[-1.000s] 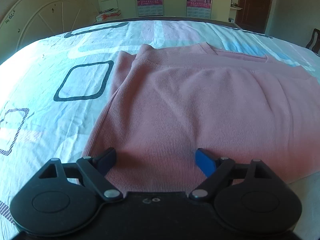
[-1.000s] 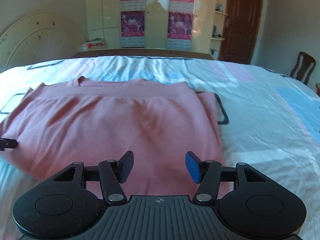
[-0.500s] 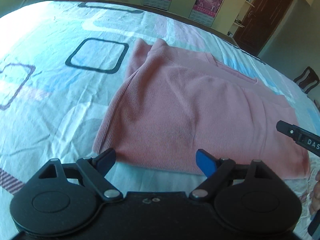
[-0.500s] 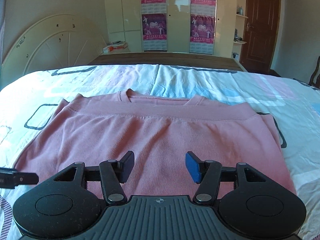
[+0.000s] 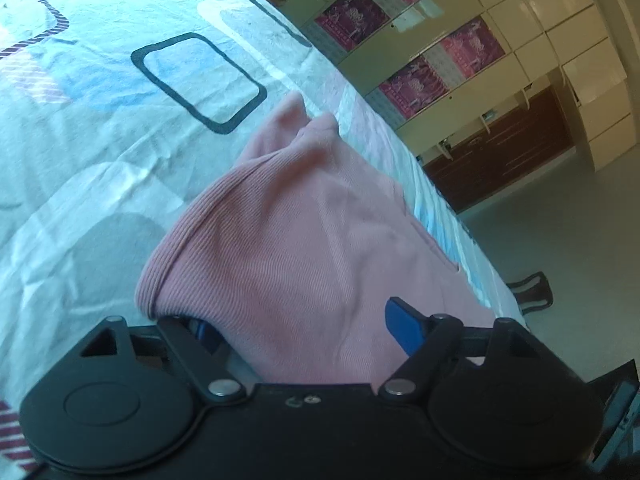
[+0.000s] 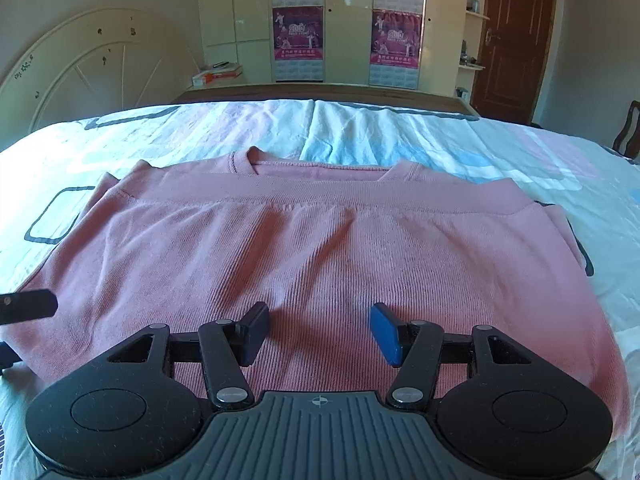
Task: Fold small clothes
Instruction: 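Lift the side with the left gripper and fold it over the other half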
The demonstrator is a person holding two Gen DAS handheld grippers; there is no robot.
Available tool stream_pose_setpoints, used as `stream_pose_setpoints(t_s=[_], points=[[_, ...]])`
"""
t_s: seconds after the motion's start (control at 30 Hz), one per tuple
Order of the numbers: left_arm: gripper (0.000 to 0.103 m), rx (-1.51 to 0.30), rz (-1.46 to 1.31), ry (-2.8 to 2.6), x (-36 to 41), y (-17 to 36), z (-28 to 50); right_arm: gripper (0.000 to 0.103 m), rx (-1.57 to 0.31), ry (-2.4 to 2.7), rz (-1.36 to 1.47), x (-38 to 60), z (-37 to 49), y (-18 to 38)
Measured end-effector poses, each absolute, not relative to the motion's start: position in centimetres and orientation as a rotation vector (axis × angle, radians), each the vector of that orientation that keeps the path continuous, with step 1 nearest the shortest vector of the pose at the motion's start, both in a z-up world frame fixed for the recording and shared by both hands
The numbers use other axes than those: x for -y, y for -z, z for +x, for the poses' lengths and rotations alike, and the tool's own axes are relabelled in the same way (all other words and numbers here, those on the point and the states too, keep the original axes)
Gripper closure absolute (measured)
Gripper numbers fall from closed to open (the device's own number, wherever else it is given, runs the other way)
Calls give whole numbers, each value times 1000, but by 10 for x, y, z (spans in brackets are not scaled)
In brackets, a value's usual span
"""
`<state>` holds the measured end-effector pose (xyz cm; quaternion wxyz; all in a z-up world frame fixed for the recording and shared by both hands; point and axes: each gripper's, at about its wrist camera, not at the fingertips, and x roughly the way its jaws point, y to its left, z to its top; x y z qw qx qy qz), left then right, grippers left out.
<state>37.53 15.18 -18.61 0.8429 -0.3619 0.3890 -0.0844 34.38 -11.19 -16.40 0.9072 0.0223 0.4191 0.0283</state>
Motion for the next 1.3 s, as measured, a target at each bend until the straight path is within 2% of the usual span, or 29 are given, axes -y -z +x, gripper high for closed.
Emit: stream_pose_setpoints(t_s=[0.1, 0.17, 0.2, 0.23, 0.4, 0.6, 0.77, 0.9, 1.07, 1.2, 1.3], points=[[38, -781, -768, 183, -149, 190, 389, 46, -877, -46, 34, 110, 348, 169], [54, -775, -761, 170, -147, 192, 395, 46, -881, -36, 2, 106, 347, 177], [76, -782, -765, 149, -149, 195, 396, 46, -872, -33, -14, 104, 346, 181], [85, -789, -778, 126, -152, 198, 396, 46, -864, -30, -16, 104, 345, 183], [89, -763, -738, 139, -150, 187, 396, 46, -847, -24, -32, 103, 343, 186], [90, -657, -525, 230, -114, 131, 394, 46, -845, -69, 54, 118, 343, 176], [90, -601, -359, 352, -38, 86, 402, 46, -792, -85, 155, 150, 335, 160], [90, -594, -247, 480, 44, 72, 407, 46, -760, -38, 207, 202, 326, 150], [90, -637, -139, 631, 145, 89, 398, 46, -758, 66, 242, 281, 303, 148], [90, -747, -19, 687, 203, 134, 383, 46, -767, 141, 262, 331, 285, 151], [82, -816, 37, 659, 214, 159, 373, 46, -770, 155, 310, 358, 275, 150]])
